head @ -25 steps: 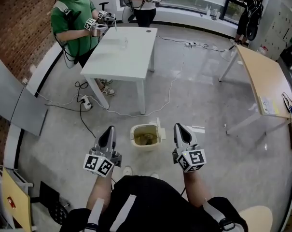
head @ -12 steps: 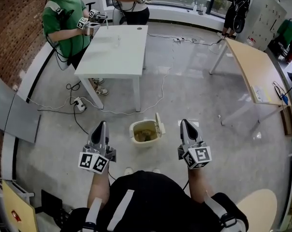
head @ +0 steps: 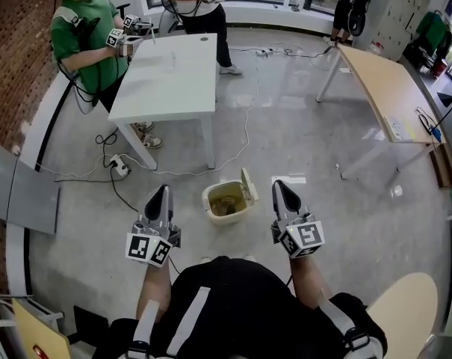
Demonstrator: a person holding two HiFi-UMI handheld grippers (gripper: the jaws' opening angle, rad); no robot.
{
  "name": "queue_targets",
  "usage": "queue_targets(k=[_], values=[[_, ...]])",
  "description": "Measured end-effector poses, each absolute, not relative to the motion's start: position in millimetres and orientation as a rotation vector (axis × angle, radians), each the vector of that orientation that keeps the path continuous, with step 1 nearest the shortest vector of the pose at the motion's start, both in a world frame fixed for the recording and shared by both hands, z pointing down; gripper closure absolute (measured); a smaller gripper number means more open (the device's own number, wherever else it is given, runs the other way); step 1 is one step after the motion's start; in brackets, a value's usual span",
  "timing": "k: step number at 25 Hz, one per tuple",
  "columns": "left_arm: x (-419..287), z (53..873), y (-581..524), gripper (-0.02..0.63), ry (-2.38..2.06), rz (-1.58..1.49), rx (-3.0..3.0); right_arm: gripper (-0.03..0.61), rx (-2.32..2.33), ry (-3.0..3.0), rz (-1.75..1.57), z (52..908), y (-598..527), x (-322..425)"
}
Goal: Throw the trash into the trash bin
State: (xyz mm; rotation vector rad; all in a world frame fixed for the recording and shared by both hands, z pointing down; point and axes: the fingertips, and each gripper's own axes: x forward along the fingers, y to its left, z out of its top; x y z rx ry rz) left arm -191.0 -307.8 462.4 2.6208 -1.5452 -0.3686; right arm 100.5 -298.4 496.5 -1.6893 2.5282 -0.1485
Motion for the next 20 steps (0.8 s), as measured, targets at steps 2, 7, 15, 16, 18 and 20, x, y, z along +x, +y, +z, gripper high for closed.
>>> queue_targets(k=[2,7,15,16,18,20], values=[[-190,463,-309,0.609,-1.534,-0.350,2.640,0.574,-1.707,2.532,-0.141,497,-300,100],[-188,460,-312,0.611,-1.520,-0.337,2.669,0.574,-1.714,2.527,-0.122,492,-308,95],[-184,463,-305,0.611,-1.533,-0.272,2.707,0.574,-1.655,2.583,-0.115,492,-311,77],[-185,463,-305,0.611,-1.534,-0.269,2.706,0.574,-1.648,2.587,-0.123,493,-311,74],[-188,464,-303,0.609,-1.535,-0.270,2.701,0.574,-1.639,2.592,-0.141,495,-311,69],[-191,464,-301,0.611,-1.535,-0.279,2.692,0.574,-1.633,2.599,-0.155,497,-310,65]])
